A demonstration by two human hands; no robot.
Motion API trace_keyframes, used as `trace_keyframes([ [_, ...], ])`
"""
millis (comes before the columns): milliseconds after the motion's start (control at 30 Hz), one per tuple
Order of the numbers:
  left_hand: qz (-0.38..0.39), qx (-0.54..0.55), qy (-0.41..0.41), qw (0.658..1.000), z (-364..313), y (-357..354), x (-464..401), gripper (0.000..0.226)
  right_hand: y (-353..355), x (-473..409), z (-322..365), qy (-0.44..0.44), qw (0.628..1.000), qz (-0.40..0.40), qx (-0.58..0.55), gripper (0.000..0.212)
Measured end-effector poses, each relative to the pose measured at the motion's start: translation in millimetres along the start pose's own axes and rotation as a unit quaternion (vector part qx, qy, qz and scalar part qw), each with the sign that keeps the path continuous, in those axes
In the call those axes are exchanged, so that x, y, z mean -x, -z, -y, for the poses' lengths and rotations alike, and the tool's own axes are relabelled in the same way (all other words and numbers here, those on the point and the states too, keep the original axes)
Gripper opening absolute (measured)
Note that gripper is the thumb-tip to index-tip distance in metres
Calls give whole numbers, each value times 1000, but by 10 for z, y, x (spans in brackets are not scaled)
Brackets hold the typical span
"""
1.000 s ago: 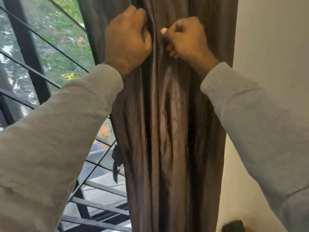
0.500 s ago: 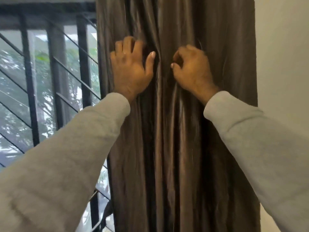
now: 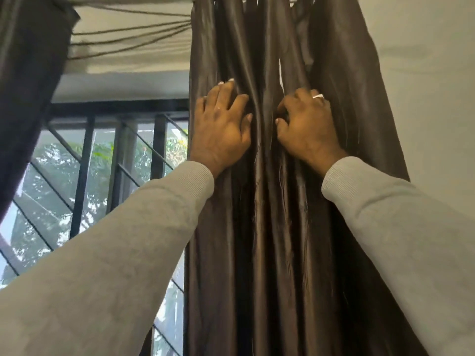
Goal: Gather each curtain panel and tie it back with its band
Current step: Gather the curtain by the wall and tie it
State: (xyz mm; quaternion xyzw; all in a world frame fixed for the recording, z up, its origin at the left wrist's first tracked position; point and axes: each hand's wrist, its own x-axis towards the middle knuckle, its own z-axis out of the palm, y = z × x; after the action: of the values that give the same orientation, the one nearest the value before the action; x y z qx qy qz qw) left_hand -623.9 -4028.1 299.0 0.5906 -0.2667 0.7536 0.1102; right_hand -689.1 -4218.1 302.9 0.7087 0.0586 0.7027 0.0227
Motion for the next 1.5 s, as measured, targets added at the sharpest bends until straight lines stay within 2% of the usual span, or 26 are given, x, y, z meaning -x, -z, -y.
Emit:
trace_keyframes([
  [167,-49,54,144,987,148,73,-160,67,170,-151,-302,-43,991,-106,76,38],
  [267,-20,122,247,961,284,127,-284,76,282,-222,-536,-131,976,-154,81,59],
  [333,20,156,296,942,339,171,-373,71,344,-274,-663,-196,964,-171,50,67],
  [433,73,217,361,904,363,244,-502,50,422,-364,-808,-299,943,-130,-61,80],
  [500,75,305,402,860,384,252,-545,39,455,-399,-848,-343,925,-72,-144,83],
  [600,57,441,427,787,416,229,-565,36,456,-381,-813,-341,921,4,-188,58],
  [667,59,483,420,766,429,256,-570,58,437,-349,-731,-314,929,39,-191,42],
  [767,96,502,373,774,448,322,-563,92,320,-376,-551,-250,944,73,-201,37],
  [867,133,492,349,786,527,328,-525,102,169,-482,-249,-210,944,97,-237,31],
  [933,141,486,342,792,593,333,-496,91,65,-568,-11,-176,940,113,-270,22],
  [1033,147,464,332,808,727,327,-446,65,-83,-702,387,-122,929,131,-323,20],
  [1167,125,431,344,825,930,372,-317,38,-219,-835,745,-55,934,177,-306,26],
  [1233,148,426,354,820,995,480,-229,42,-250,-873,803,-50,941,187,-279,33],
  [1300,165,452,342,807,914,606,-166,56,-250,-922,787,-43,942,194,-272,30],
  [1367,178,472,307,807,704,640,-134,60,-222,-937,741,-44,916,220,-332,26],
  [1400,190,465,292,814,595,591,-139,58,-169,-925,734,-74,883,240,-396,36],
  [1467,230,432,283,825,364,471,-180,58,-88,-907,688,-146,809,256,-508,78],
  [1500,241,403,290,834,270,391,-214,65,-49,-898,668,-166,795,251,-527,94],
])
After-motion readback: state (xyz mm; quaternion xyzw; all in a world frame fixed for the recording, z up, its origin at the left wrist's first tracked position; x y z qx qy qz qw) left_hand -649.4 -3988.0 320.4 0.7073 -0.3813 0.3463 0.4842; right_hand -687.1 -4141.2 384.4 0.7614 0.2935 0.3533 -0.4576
